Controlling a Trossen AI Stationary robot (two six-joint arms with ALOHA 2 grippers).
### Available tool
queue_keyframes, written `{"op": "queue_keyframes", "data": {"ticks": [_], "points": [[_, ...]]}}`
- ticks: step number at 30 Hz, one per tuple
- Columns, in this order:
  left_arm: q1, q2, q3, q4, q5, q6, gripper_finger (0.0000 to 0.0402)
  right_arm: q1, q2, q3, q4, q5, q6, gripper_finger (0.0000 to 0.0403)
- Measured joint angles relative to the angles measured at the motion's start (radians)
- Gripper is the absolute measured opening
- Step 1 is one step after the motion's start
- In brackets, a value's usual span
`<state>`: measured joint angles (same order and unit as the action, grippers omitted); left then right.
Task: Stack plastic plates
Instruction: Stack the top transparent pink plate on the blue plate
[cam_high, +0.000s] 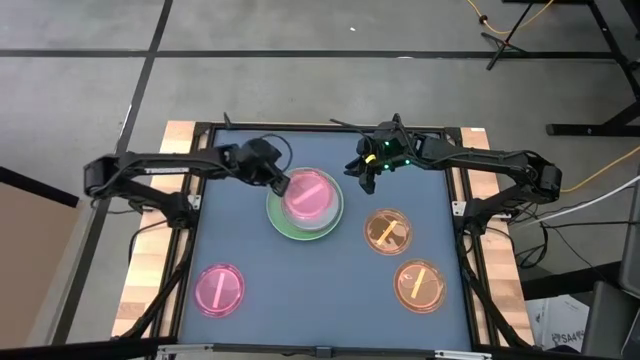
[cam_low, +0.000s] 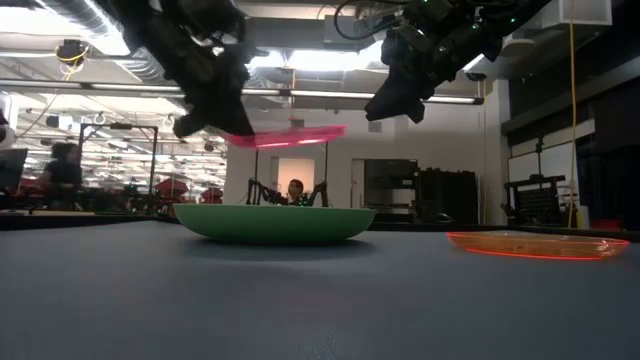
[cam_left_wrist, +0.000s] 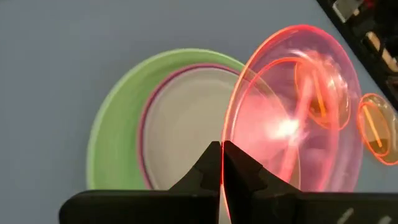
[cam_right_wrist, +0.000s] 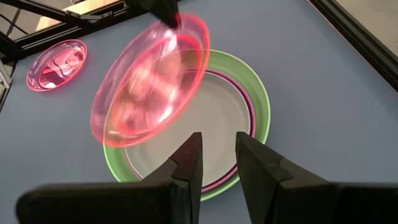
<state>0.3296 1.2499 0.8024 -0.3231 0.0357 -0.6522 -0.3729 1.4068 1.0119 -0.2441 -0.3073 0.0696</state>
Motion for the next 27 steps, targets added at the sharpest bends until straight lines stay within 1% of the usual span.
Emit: {"op": "queue_keyframes", "data": {"ticks": [5,12,21,27], "points": [[-0.037,0.114,0.000,0.083,0.000,-0.016,0.0000,0.000,0.000,0.000,-0.025,0.000,0.000,0.0087],[-0.041,0.229,0.000,0.096,-0.012,-0.030,0.0000,0.000,0.000,0.000,-0.059,0.000,-0.001,0.0087],[-0.040,0.312,0.000,0.102,-0.058,-0.030,0.0000,0.000,0.000,0.000,-0.059,0.000,-0.001,0.0087],[-0.039,0.318,0.000,0.101,-0.096,-0.028,0.0000,0.000,0.000,0.000,-0.059,0.000,-0.001,0.0087]]}}
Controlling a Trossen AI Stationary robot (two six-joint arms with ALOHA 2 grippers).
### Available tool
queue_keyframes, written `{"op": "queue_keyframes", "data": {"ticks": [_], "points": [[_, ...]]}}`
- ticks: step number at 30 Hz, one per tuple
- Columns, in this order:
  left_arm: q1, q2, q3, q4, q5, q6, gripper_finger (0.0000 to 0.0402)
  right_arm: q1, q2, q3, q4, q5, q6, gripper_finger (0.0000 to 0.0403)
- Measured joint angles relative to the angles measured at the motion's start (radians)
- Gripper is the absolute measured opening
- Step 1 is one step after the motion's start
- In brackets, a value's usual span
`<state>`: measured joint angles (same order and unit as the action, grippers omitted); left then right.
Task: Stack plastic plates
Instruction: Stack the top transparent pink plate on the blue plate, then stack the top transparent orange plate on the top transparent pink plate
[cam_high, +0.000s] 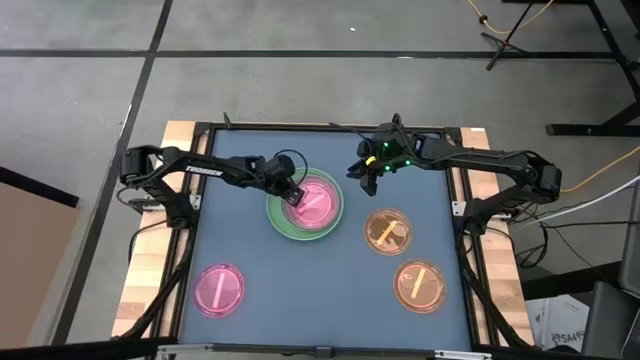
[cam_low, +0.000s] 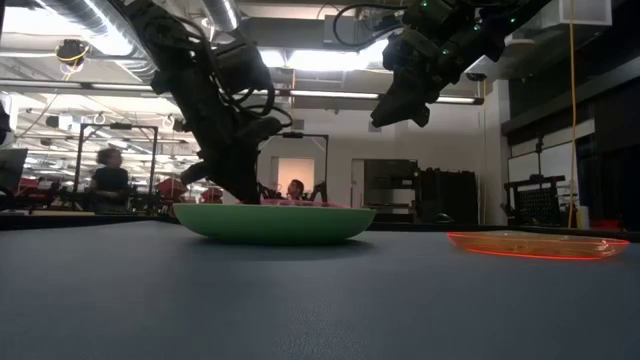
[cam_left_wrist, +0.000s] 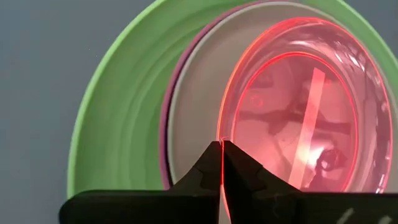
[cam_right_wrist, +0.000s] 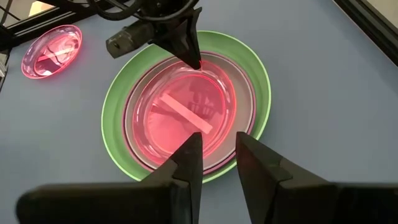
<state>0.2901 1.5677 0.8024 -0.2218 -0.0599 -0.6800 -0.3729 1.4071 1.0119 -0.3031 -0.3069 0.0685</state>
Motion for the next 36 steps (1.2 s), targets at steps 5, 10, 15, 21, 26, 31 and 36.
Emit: {"op": "queue_keyframes", "data": {"ticks": [5,10,15,21,26,31,36], "points": [[0.000,0.000,0.000,0.000,-0.006,0.000,0.0000,0.000,0.000,0.000,0.000,0.000,0.000,0.0087],[0.000,0.000,0.000,-0.001,-0.006,0.001,0.0000,0.000,0.000,0.000,0.000,0.000,0.000,0.0087],[0.000,0.000,0.000,-0.001,-0.006,0.001,0.0002,0.000,0.000,0.000,0.000,0.000,0.000,0.0087],[0.000,0.000,0.000,-0.002,-0.006,0.001,0.0045,0.000,0.000,0.000,0.000,0.000,0.000,0.0087],[0.000,0.000,0.000,-0.002,-0.006,0.000,0.0079,0.000,0.000,0.000,0.000,0.000,0.000,0.0087],[-0.001,-0.012,-0.001,0.010,-0.006,-0.022,0.0093,0.000,0.000,0.000,0.000,0.000,0.000,0.0087],[-0.001,-0.049,0.000,0.017,-0.006,-0.021,0.0093,0.000,0.000,0.000,-0.001,0.000,0.000,0.0087]]}}
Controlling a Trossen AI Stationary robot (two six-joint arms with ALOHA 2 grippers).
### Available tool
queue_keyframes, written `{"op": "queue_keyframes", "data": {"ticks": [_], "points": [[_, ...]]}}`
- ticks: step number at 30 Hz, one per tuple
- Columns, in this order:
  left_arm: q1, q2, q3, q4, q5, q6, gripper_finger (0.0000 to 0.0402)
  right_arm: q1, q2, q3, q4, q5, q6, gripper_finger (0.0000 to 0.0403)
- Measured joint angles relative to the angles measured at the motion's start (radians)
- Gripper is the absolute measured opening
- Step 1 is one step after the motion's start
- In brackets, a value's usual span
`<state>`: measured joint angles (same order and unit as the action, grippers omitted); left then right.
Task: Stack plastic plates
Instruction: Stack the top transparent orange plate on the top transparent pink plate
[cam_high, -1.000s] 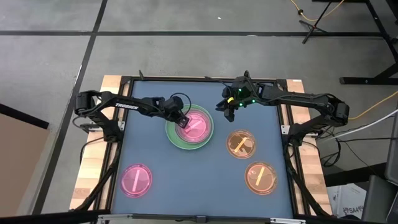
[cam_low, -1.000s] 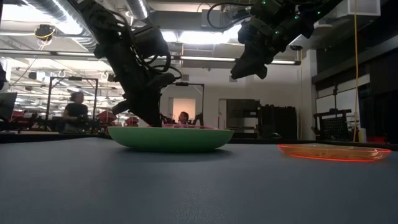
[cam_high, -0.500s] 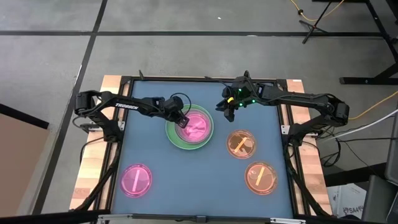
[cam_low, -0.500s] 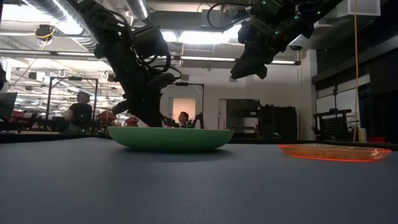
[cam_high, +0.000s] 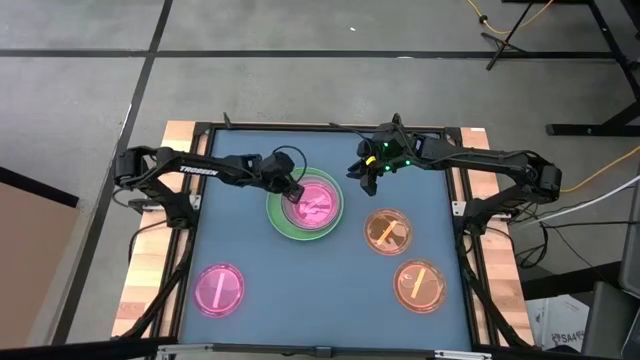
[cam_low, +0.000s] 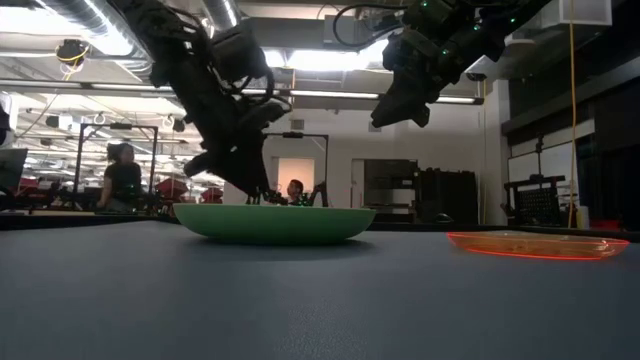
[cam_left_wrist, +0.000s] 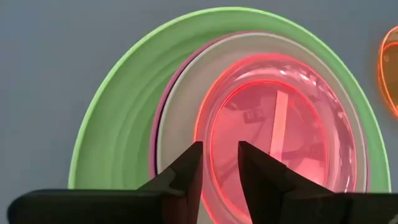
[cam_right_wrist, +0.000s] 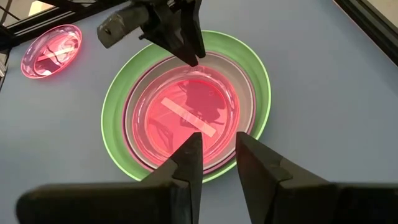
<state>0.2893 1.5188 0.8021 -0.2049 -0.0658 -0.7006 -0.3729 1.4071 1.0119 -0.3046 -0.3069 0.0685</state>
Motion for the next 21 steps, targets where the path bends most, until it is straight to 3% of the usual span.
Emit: {"op": "queue_keyframes", "data": {"ticks": [10,21], "points": [[-0.010,-0.125,-0.001,-0.006,0.001,0.041,0.0091,0.000,0.000,0.000,-0.005,0.000,0.001,0.0087],[-0.128,-0.264,-0.001,0.000,-0.001,0.135,0.0093,0.000,0.000,0.000,-0.014,0.000,0.001,0.0087]]}}
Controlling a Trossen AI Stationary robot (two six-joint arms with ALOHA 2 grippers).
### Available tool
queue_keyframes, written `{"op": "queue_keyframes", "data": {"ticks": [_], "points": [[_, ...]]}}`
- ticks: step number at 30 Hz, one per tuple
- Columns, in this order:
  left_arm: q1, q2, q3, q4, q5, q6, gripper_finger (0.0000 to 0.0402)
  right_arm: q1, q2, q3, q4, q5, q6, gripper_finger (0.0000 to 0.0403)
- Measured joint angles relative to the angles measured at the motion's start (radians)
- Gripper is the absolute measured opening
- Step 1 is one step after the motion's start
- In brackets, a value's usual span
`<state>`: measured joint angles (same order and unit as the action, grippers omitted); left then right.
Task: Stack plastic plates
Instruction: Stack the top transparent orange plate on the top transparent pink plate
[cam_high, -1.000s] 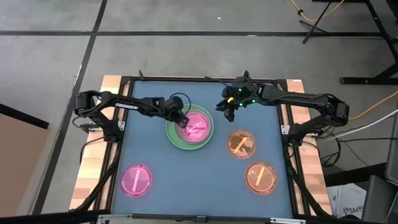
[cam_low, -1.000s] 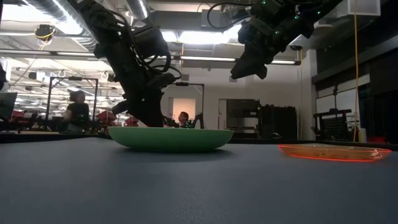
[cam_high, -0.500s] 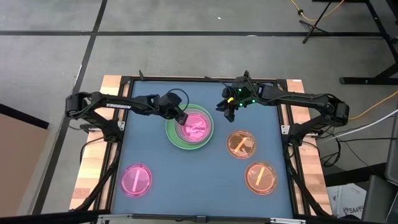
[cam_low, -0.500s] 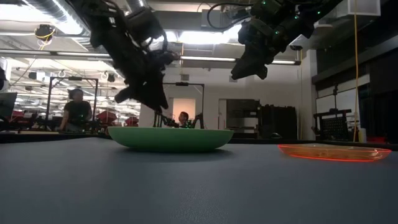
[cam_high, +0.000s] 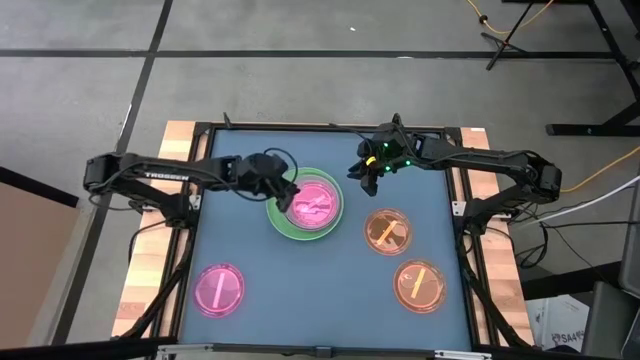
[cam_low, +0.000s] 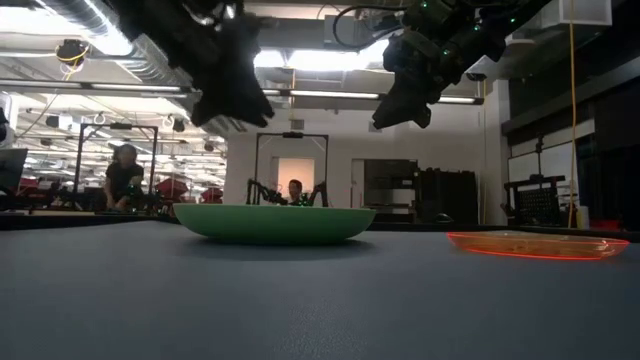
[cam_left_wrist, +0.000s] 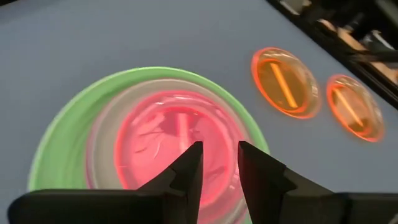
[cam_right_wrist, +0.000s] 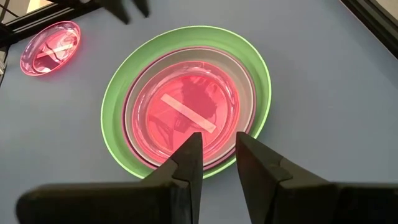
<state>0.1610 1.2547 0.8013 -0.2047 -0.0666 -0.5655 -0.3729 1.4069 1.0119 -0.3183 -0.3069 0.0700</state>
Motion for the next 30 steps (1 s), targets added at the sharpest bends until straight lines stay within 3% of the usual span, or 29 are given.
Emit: {"op": "queue_keyframes", "data": {"ticks": [7,14,23,30], "points": [[-0.095,-0.012,0.000,0.000,-0.007,0.000,0.0092,0.000,0.000,0.000,0.000,0.000,0.000,0.0087],[-0.187,-0.012,0.000,0.006,-0.118,0.002,0.0094,0.000,0.000,0.000,-0.066,0.000,0.000,0.0087],[-0.261,-0.012,0.000,0.024,-0.161,0.000,0.0095,0.000,0.000,0.000,-0.132,0.000,-0.002,0.0087],[-0.286,-0.012,0.000,0.026,-0.161,0.000,0.0095,0.000,0.000,0.000,-0.243,0.000,-0.111,0.0088]]}}
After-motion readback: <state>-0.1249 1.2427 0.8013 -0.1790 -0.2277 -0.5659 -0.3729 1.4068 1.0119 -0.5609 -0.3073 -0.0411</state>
